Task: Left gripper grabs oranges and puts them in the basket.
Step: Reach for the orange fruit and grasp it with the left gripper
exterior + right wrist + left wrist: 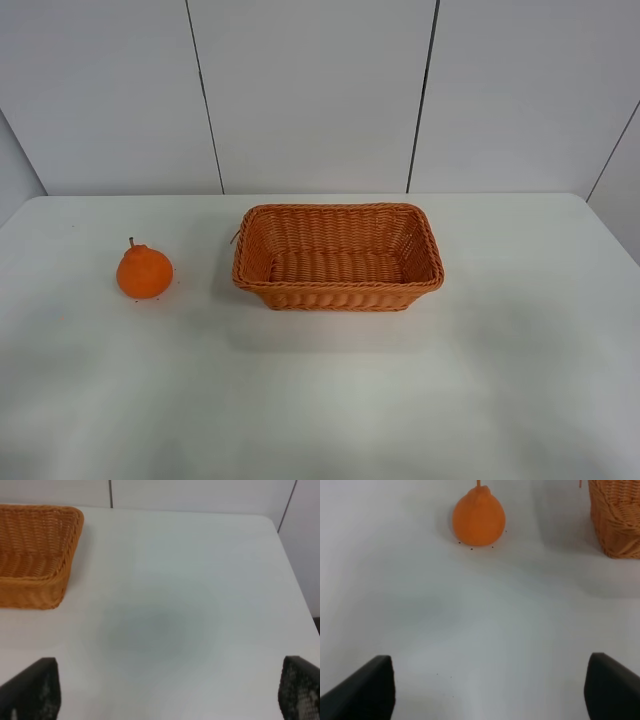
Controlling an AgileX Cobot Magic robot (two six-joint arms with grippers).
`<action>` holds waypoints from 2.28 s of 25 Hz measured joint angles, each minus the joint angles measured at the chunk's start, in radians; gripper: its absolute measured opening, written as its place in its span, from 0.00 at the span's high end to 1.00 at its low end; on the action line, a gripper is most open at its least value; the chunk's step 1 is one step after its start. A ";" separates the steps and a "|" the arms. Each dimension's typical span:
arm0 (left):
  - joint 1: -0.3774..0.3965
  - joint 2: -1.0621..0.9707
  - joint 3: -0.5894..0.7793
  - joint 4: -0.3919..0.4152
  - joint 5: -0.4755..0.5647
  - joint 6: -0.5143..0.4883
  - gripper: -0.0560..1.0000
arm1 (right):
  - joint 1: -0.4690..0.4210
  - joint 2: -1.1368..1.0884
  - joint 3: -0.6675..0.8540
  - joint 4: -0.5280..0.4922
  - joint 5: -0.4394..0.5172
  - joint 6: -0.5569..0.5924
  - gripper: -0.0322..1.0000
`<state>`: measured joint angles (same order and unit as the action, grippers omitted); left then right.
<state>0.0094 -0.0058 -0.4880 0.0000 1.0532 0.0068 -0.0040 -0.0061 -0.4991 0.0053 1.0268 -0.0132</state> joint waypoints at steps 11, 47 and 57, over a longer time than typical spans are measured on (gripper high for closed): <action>0.000 0.000 0.000 0.000 0.000 0.000 0.12 | 0.000 0.000 0.000 0.000 0.000 0.000 0.30; 0.000 1.653 -0.977 0.000 -0.035 0.029 0.12 | 0.000 0.000 0.000 0.000 0.000 0.000 0.30; 0.000 1.988 -1.157 0.000 -0.057 0.079 0.12 | 0.000 0.000 0.000 0.000 0.000 0.000 0.30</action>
<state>0.0094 1.9826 -1.6445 0.0000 0.9962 0.0856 -0.0040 -0.0061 -0.4991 0.0053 1.0268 -0.0132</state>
